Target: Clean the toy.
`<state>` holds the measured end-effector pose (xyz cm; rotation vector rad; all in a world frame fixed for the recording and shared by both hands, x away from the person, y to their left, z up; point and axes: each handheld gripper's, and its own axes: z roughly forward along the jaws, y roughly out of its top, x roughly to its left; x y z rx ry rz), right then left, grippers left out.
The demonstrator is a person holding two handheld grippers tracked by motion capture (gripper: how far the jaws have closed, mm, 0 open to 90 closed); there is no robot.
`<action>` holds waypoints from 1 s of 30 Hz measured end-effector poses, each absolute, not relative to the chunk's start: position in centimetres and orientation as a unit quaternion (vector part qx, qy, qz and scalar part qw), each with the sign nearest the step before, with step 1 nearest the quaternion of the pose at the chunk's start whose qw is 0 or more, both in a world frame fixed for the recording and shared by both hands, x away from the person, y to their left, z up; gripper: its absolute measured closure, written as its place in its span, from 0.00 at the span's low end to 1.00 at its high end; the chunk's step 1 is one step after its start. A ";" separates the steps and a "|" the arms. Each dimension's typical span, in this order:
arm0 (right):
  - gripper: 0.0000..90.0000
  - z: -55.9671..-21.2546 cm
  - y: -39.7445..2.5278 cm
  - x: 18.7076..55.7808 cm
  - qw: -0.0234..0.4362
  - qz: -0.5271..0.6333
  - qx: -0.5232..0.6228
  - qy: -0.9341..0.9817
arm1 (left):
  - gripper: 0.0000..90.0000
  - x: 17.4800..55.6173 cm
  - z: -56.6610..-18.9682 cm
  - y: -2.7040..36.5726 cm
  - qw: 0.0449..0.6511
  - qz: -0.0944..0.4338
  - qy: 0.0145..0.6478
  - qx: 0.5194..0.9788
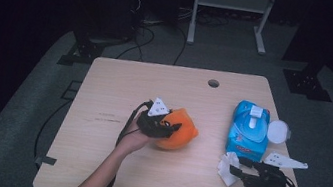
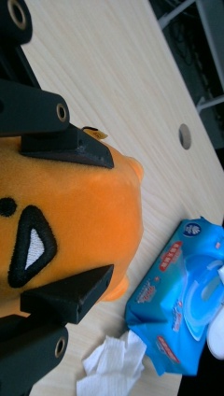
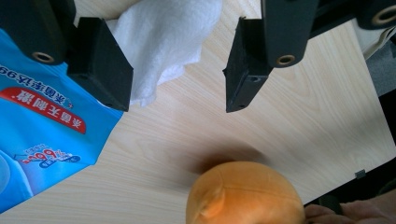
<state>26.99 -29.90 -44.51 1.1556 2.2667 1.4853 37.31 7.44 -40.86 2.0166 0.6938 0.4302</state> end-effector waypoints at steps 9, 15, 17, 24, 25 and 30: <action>0.42 -44.7 -29.9 27.2 0.094 0.503 0.393 0.764 | 0.35 37.4 -41.4 8.1 0.460 0.155 0.299 0.822; 0.41 -44.8 -29.9 27.2 0.093 0.501 0.397 0.763 | 0.29 37.1 -41.1 8.9 0.472 0.144 0.303 0.815; 0.40 -44.9 -29.9 27.2 0.094 0.501 0.398 0.763 | 0.28 37.0 -40.9 9.2 0.472 0.143 0.303 0.815; 0.40 -44.9 -29.9 27.3 0.093 0.500 0.399 0.763 | 0.23 36.3 -40.7 10.6 0.482 0.140 0.309 0.808; 0.39 -44.9 -29.9 27.3 0.093 0.500 0.399 0.763 | 0.23 36.2 -40.7 10.7 0.482 0.140 0.310 0.808; 0.39 -45.0 -29.8 27.3 0.092 0.498 0.398 0.765 | 0.22 35.6 -40.6 11.5 0.481 0.140 0.311 0.808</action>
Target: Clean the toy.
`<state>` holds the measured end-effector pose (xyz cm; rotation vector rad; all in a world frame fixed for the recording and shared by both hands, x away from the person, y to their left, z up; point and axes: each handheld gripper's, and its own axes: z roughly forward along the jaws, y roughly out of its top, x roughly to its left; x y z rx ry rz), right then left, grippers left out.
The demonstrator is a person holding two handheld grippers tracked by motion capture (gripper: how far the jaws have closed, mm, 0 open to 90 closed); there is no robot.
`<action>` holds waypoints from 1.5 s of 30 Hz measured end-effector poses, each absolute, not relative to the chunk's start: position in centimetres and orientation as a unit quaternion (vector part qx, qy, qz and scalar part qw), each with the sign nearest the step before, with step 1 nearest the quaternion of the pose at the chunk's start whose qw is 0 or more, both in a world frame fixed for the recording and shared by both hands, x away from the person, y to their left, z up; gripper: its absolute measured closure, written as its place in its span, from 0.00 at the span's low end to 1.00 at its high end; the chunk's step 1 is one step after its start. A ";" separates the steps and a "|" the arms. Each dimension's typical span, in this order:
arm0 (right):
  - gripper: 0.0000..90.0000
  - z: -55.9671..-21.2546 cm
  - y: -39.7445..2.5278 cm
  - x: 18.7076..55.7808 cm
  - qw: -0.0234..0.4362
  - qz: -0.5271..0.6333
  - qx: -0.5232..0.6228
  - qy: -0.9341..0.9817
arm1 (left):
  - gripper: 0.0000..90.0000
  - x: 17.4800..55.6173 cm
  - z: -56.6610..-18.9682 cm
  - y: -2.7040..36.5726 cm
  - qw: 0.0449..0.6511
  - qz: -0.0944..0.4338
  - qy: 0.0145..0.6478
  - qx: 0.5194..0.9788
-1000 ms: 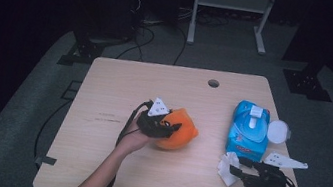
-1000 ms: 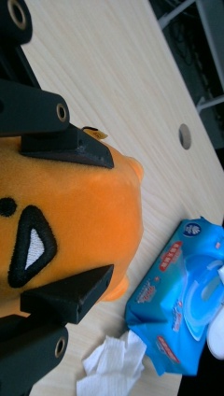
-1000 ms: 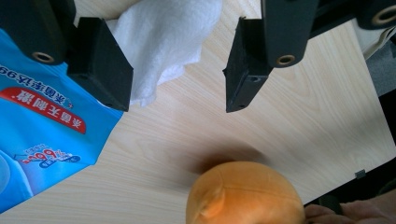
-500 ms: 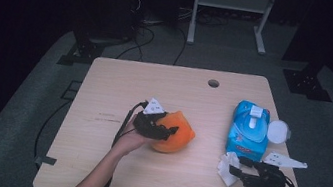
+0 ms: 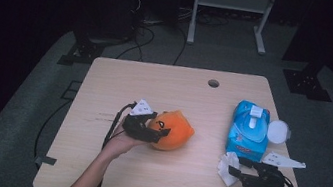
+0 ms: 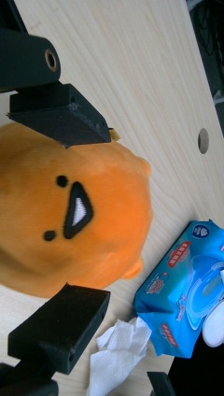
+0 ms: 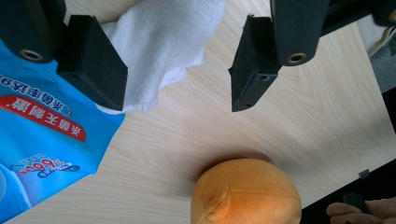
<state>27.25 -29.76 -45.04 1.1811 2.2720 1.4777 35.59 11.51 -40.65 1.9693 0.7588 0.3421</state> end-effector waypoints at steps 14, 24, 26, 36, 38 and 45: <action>0.38 -45.1 -29.7 27.3 0.090 0.497 0.402 0.764 | 0.19 34.3 -40.5 13.5 0.481 0.137 0.318 0.805; 0.38 -45.1 -29.9 27.3 0.091 0.500 0.404 0.761 | 0.17 33.3 -40.9 15.1 0.474 0.140 0.327 0.806; 0.38 -45.2 -29.9 27.3 0.091 0.499 0.404 0.762 | 0.17 33.1 -41.0 15.4 0.473 0.139 0.328 0.806; 0.37 -45.2 -29.9 27.4 0.088 0.497 0.405 0.762 | 0.16 31.7 -41.8 16.9 0.464 0.136 0.338 0.807; 0.37 -45.2 -29.9 27.4 0.088 0.496 0.405 0.763 | 0.16 31.5 -42.0 17.1 0.465 0.136 0.338 0.807; 0.37 -45.1 -29.9 27.3 0.091 0.497 0.405 0.762 | 0.16 30.6 -42.6 18.0 0.462 0.133 0.348 0.805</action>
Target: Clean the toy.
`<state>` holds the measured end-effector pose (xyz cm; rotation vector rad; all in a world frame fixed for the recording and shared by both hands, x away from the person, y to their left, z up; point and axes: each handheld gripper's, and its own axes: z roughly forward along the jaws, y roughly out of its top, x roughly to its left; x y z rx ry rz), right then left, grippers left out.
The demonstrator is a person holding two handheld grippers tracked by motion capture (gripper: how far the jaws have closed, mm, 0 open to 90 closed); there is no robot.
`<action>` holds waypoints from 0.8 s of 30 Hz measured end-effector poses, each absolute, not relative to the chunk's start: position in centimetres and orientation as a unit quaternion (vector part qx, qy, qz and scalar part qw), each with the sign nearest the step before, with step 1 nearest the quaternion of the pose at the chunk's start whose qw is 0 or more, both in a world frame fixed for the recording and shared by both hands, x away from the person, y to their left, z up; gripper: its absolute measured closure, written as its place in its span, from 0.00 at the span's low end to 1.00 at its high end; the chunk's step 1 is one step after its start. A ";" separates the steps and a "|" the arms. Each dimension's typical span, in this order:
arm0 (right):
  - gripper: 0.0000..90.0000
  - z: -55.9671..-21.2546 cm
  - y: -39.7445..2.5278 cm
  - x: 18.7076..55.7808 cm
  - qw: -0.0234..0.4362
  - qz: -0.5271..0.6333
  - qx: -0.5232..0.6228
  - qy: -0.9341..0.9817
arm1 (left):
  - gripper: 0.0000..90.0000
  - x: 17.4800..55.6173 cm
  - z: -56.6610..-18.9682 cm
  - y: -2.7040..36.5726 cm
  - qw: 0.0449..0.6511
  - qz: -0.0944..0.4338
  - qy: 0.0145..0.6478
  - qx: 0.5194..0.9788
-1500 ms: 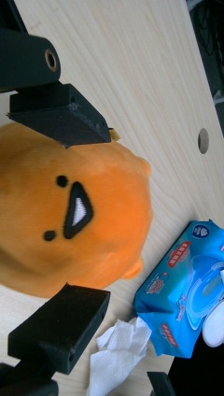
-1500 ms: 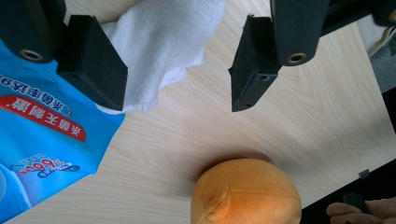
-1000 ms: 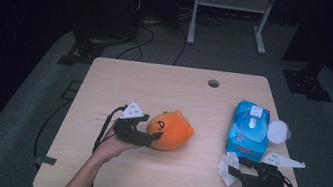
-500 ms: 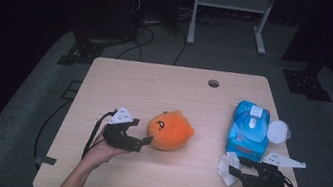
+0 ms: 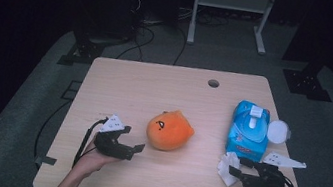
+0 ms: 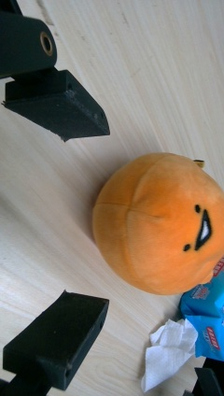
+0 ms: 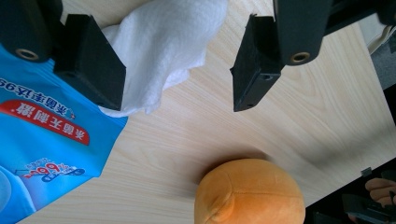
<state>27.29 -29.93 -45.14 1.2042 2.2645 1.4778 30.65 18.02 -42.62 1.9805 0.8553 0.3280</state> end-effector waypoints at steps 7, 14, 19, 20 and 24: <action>0.37 -45.2 -29.9 27.3 0.091 0.497 0.405 0.762 | 0.15 29.8 -43.1 18.7 0.465 0.129 0.356 0.800; 0.37 -45.2 -29.9 27.2 0.089 0.495 0.406 0.763 | 0.14 29.2 -43.7 19.2 0.463 0.130 0.361 0.799; 0.37 -45.2 -29.9 27.2 0.088 0.495 0.406 0.763 | 0.14 29.1 -44.1 19.4 0.465 0.130 0.366 0.795; 0.37 -45.3 -29.9 27.2 0.089 0.495 0.406 0.763 | 0.14 29.0 -44.2 19.4 0.466 0.128 0.368 0.794; 0.37 -45.3 -29.9 27.3 0.087 0.493 0.404 0.765 | 0.14 29.1 -44.6 19.4 0.461 0.127 0.370 0.797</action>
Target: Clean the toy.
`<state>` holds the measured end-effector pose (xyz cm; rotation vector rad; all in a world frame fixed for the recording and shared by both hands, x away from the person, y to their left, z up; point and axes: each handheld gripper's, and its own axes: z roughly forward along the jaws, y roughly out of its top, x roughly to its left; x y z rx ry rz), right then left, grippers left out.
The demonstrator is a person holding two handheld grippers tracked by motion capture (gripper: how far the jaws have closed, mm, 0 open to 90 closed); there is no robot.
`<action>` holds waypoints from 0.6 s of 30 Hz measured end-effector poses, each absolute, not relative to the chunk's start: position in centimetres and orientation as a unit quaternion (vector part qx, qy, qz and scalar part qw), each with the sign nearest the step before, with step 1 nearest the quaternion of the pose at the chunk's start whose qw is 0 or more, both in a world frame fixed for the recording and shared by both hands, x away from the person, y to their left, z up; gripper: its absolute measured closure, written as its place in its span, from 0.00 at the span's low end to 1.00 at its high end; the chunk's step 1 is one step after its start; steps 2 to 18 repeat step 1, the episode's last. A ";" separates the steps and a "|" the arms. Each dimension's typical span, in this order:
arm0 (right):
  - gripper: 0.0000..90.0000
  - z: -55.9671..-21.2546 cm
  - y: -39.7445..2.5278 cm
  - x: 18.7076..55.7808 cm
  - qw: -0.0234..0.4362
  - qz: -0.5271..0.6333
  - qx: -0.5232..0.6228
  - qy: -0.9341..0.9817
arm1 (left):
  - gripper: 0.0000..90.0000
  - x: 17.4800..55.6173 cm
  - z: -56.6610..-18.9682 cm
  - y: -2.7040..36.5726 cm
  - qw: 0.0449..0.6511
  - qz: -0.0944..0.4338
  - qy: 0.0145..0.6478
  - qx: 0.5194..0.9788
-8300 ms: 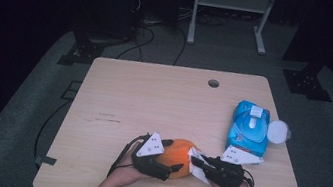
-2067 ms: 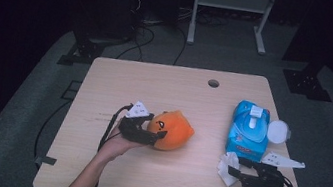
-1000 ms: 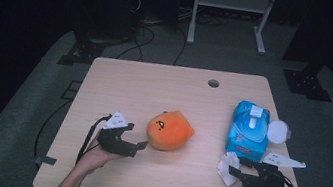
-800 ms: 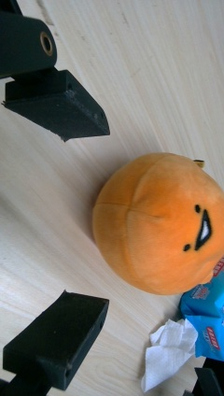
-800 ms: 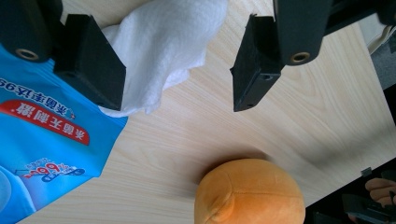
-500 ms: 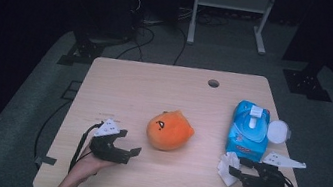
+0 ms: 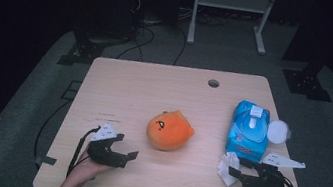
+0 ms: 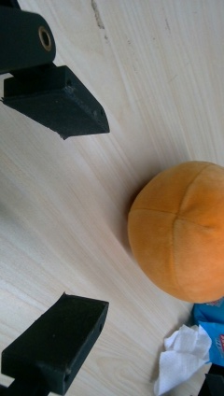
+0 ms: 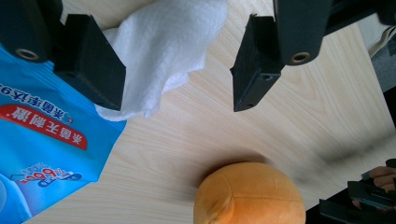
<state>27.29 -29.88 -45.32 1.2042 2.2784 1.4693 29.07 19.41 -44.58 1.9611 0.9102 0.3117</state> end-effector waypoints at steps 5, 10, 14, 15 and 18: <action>0.37 -45.3 -29.9 27.3 0.087 0.492 0.405 0.765 | 0.14 29.1 -44.7 19.4 0.461 0.127 0.370 0.796; 0.37 -45.3 -29.9 27.3 0.087 0.492 0.405 0.765 | 0.14 29.1 -44.7 19.4 0.461 0.127 0.370 0.796; 0.37 -45.3 -29.9 27.3 0.087 0.492 0.405 0.765 | 0.14 29.1 -44.7 19.4 0.461 0.127 0.370 0.796; 0.37 -45.3 -29.9 27.3 0.087 0.492 0.405 0.765 | 0.14 29.1 -44.7 19.4 0.461 0.127 0.370 0.796; 0.37 -45.3 -29.9 27.3 0.087 0.492 0.405 0.765 | 0.14 29.1 -44.7 19.4 0.461 0.127 0.370 0.796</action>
